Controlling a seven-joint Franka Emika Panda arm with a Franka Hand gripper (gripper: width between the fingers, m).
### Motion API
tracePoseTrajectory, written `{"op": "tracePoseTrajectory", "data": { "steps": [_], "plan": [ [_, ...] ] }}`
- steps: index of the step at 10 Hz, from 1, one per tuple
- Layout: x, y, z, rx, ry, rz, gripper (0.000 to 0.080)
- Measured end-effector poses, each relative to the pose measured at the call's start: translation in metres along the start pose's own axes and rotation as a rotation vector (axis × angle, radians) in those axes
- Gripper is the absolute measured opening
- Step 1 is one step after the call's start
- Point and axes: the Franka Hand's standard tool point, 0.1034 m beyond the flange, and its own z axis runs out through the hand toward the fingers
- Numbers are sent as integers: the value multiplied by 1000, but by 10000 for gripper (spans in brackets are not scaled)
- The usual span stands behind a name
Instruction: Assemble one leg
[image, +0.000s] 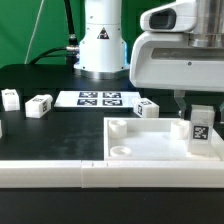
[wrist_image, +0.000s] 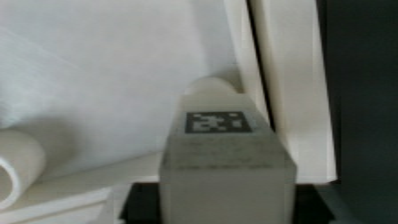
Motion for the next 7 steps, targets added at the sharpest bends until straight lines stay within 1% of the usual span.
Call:
{"op": "tracePoseTrajectory", "data": {
  "steps": [2,3,4,7],
  "plan": [
    [5,3,1,37,10,271,290],
    [5,5,1,49,5,398,290],
    [4,6,1,54,-3,517,290],
    [2,7,2,56,-22,944,291]
  ]
}}
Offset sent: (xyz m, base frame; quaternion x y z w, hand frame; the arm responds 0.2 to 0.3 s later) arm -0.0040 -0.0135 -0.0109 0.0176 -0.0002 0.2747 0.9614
